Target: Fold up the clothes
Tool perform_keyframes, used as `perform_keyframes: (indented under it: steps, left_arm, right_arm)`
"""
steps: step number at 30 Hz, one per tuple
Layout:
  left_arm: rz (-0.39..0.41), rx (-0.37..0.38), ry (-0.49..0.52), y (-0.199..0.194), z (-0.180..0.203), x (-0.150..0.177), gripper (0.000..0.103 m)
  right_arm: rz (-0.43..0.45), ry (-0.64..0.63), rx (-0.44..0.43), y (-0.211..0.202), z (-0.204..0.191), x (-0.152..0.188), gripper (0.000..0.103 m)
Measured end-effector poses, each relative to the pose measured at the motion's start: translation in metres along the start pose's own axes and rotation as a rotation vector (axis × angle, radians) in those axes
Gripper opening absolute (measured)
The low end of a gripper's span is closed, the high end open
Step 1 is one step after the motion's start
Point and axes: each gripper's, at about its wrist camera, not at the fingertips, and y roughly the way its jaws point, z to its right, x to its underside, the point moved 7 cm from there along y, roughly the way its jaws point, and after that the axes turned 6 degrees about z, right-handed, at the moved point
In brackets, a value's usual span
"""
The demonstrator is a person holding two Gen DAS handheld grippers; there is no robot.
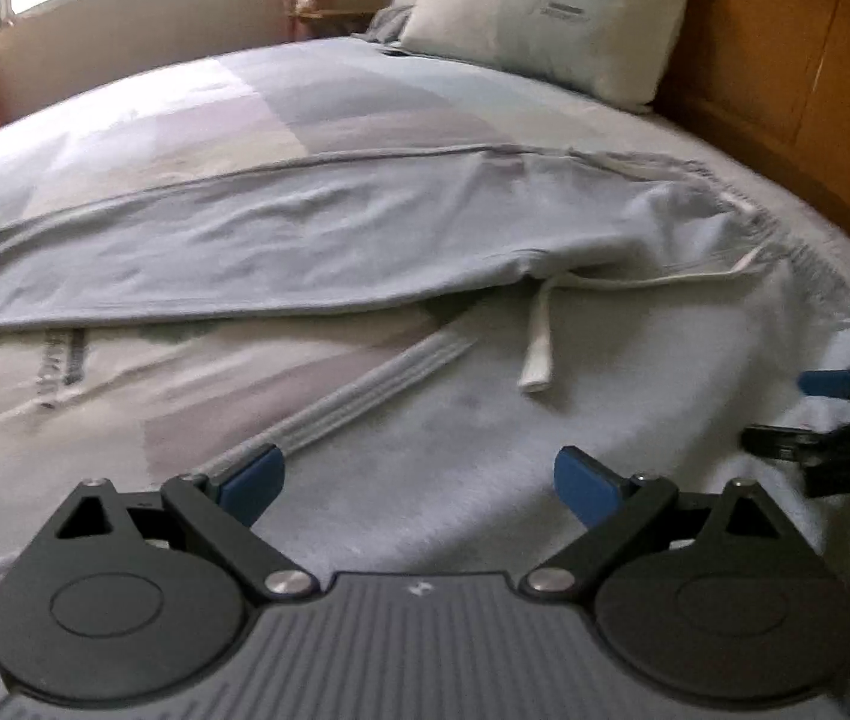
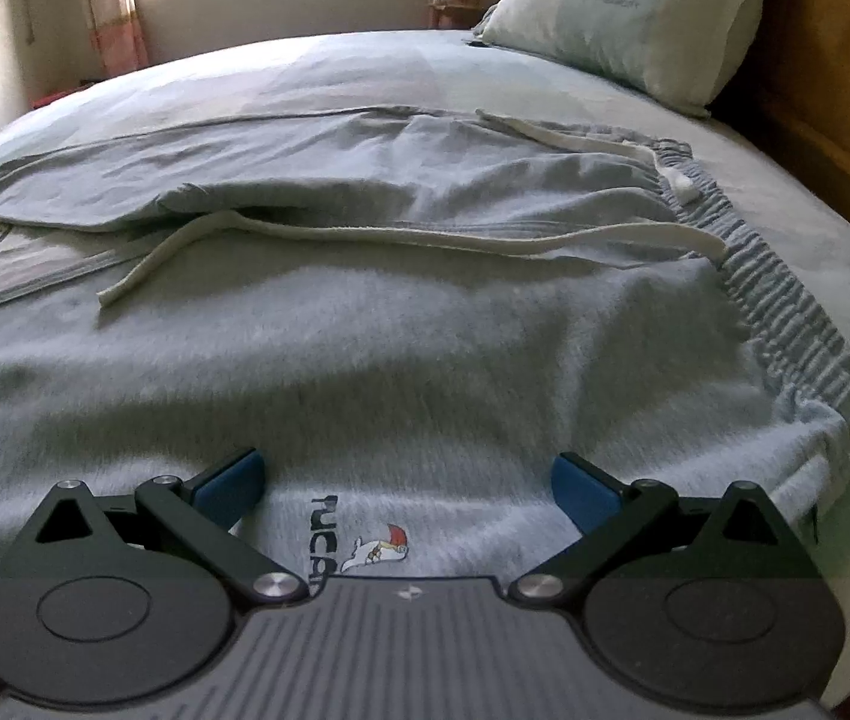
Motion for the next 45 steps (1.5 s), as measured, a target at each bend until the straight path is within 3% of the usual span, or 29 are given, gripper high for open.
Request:
perform_keyframes:
  steps: [4, 8, 12, 14, 19, 23, 27, 29, 33, 36, 38, 41, 45]
  left_arm:
    - [0.022, 0.032, -0.019, -0.010, 0.001, -0.003, 0.097]
    - [0.022, 0.032, -0.014, -0.007, 0.001, -0.004, 0.097]
    - [0.021, 0.025, -0.015, -0.008, -0.002, -0.004, 0.097]
    - [0.021, 0.022, -0.018, -0.009, -0.004, -0.005, 0.097]
    - [-0.006, 0.013, 0.001, -0.005, -0.005, -0.004, 0.097]
    - [-0.011, 0.008, 0.034, -0.002, -0.001, -0.004, 0.097]
    - [-0.011, 0.007, 0.028, 0.001, -0.005, -0.006, 0.097]
    - [-0.014, 0.002, 0.028, 0.003, -0.010, -0.007, 0.097]
    - [-0.019, -0.013, -0.009, 0.007, -0.036, -0.007, 0.097]
    - [-0.021, -0.040, -0.090, 0.013, -0.067, -0.011, 0.097]
    - [-0.005, -0.097, -0.135, 0.010, -0.088, -0.018, 0.097]
    - [0.040, -0.176, -0.178, -0.002, -0.120, -0.026, 0.097]
    - [0.058, -0.259, -0.274, -0.015, -0.168, -0.021, 0.097]
  right_arm:
    - [0.060, 0.028, -0.007, -0.018, 0.006, -0.008, 0.103]
    - [0.097, 0.056, 0.015, -0.006, 0.017, -0.028, 0.103]
    - [0.026, 0.100, -0.025, 0.024, 0.018, -0.025, 0.103]
    - [0.051, 0.059, -0.008, 0.021, 0.014, -0.017, 0.103]
    - [-0.003, 0.016, 0.023, 0.004, 0.005, -0.014, 0.103]
    - [0.091, -0.045, -0.015, 0.002, -0.007, -0.044, 0.103]
    - [-0.064, -0.044, -0.034, 0.039, -0.016, -0.041, 0.103]
    - [-0.069, -0.005, -0.032, 0.041, -0.012, -0.038, 0.103]
    - [-0.128, 0.033, -0.032, 0.036, -0.011, -0.050, 0.103]
    - [-0.048, 0.033, -0.058, 0.031, -0.022, -0.086, 0.103]
    - [-0.018, 0.024, -0.081, 0.038, -0.036, -0.114, 0.103]
    - [-0.045, 0.009, -0.145, 0.063, -0.076, -0.151, 0.103]
    - [-0.088, -0.112, -0.235, 0.104, -0.150, -0.182, 0.103]
